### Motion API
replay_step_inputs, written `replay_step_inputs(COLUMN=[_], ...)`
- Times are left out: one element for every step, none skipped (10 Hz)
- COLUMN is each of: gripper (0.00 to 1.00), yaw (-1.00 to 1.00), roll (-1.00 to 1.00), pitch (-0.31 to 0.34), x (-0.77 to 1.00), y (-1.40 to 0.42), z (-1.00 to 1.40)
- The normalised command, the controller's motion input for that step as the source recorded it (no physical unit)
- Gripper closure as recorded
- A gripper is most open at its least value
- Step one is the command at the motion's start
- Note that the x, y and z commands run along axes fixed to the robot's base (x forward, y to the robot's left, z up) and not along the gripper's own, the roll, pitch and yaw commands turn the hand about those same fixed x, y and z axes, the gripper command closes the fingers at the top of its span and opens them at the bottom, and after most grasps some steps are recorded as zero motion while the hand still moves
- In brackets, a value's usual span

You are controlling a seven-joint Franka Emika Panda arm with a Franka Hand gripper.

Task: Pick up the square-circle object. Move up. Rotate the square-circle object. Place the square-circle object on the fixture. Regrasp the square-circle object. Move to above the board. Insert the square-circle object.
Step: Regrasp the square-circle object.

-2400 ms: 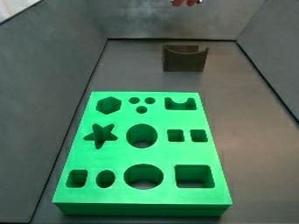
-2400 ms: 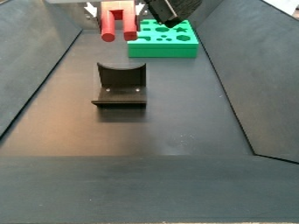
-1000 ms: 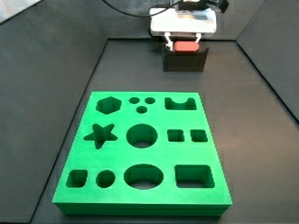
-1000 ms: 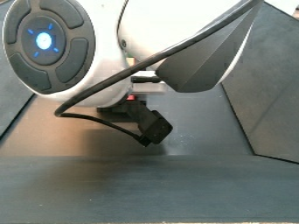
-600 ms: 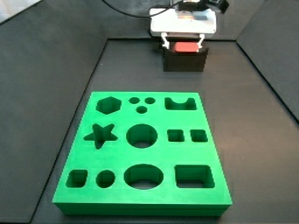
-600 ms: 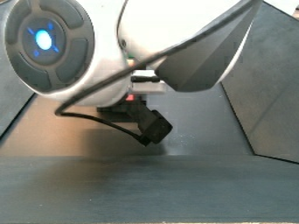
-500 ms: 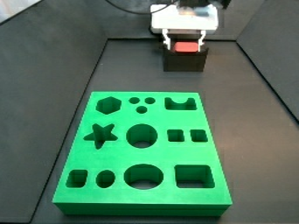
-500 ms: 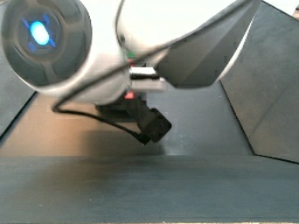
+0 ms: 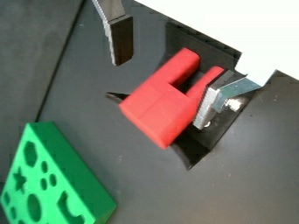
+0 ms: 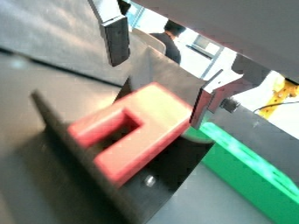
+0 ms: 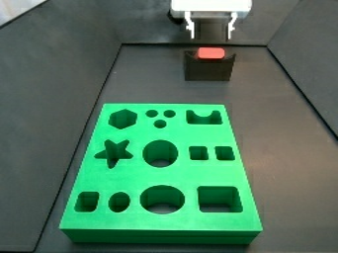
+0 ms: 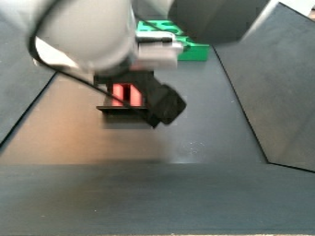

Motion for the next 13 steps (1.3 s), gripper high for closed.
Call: replay_step_inputs(gripper=[0.0, 0.0, 0.0, 0.0, 0.0, 0.0, 0.0, 0.0, 0.0, 0.0, 0.0, 0.0, 0.0], yaw=[-0.01, -0.03, 0.03, 0.03, 0.03, 0.03, 0.03, 0.03, 0.03, 0.03, 0.03, 0.03, 0.03], roll=[0.05, 0.04, 1.0, 1.0, 1.0, 1.0, 1.0, 1.0, 1.0, 1.0, 1.0, 1.0, 1.0], pitch=[0.094, 0.086, 0.067, 0.064, 0.054, 0.043, 0.04, 0.038, 0.037, 0.033, 0.033, 0.031, 0.027], x=[-0.03, -0.02, -0.07, -0.07, -0.1, -0.14, -0.12, -0.07, -0.06, -0.03, -0.03, -0.03, -0.03], y=[0.0, 0.0, -0.95, -1.0, -1.0, -1.0, -0.85, -0.63, -0.5, -0.19, -0.06, -0.01, -0.03], z=[0.51, 0.26, 1.0, 0.97, 0.95, 0.89, 0.7, 0.41, 0.26, 0.02, 0.01, 0.02, 0.01])
